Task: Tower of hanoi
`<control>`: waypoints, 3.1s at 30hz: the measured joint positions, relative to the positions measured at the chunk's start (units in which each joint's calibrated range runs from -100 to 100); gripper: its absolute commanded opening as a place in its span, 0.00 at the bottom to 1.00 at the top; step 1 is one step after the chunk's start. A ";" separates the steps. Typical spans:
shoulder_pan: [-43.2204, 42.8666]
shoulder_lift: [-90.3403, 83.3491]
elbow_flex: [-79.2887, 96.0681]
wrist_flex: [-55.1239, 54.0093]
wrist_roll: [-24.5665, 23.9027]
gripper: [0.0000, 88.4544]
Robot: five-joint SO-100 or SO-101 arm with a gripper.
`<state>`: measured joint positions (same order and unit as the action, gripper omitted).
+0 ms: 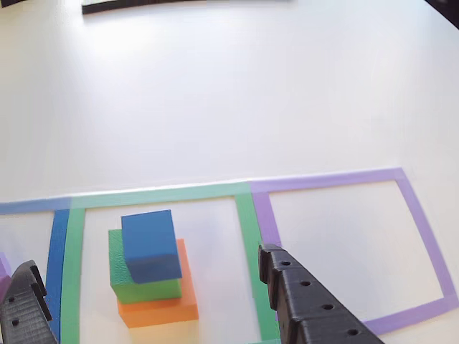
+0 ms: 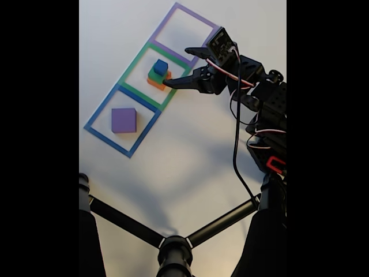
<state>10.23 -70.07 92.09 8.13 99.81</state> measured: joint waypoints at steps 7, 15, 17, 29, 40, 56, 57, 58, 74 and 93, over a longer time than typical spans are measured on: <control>-0.80 3.53 0.00 -4.15 0.19 0.42; -0.80 16.98 0.26 -17.78 0.19 0.41; -0.80 20.68 0.34 -21.29 0.19 0.41; -0.80 35.81 0.34 -35.89 0.19 0.41; -2.70 45.06 -2.75 -42.26 0.19 0.40; -4.29 51.28 -7.39 -44.26 0.19 0.36; -4.29 51.37 -7.39 -44.26 0.19 0.36; -4.29 51.62 -7.39 -44.26 0.19 0.36; -5.99 56.33 -9.97 -46.57 0.19 0.23; -6.09 56.75 -10.23 -46.81 0.19 0.20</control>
<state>4.14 -13.32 81.86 -38.68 100.00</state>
